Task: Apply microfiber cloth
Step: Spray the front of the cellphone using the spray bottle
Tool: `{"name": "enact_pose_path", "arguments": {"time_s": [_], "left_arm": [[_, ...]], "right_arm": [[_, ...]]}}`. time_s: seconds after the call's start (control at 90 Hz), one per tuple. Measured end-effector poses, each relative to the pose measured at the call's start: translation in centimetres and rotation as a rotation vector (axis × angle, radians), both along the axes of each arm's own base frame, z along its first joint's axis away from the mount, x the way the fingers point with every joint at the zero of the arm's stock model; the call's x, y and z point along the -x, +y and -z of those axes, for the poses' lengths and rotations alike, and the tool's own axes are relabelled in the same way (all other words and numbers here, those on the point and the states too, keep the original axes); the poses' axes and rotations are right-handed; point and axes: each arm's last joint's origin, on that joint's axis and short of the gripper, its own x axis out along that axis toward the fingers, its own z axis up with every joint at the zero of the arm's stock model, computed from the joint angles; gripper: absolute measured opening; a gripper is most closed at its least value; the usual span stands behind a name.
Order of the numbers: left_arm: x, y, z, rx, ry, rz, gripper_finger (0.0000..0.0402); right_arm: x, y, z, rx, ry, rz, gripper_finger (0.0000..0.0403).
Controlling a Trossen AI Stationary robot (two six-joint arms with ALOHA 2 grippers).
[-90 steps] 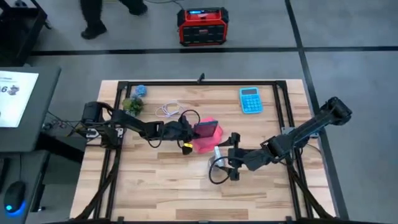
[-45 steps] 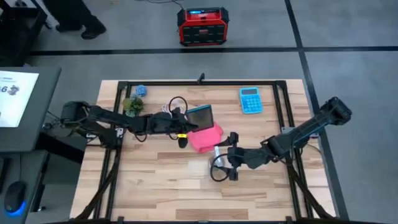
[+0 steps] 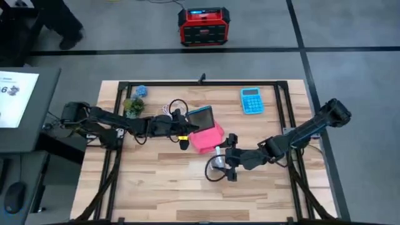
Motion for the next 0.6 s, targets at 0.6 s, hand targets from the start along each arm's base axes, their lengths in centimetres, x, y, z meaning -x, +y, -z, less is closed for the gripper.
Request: {"name": "enact_pose_path", "arguments": {"time_s": [0.6], "left_arm": [[0.01,0.00,0.09,-0.003,0.009,-0.002,0.0013]], "right_arm": [[0.02,0.07,0.03,0.002,0.007,-0.020,0.0324]]}}
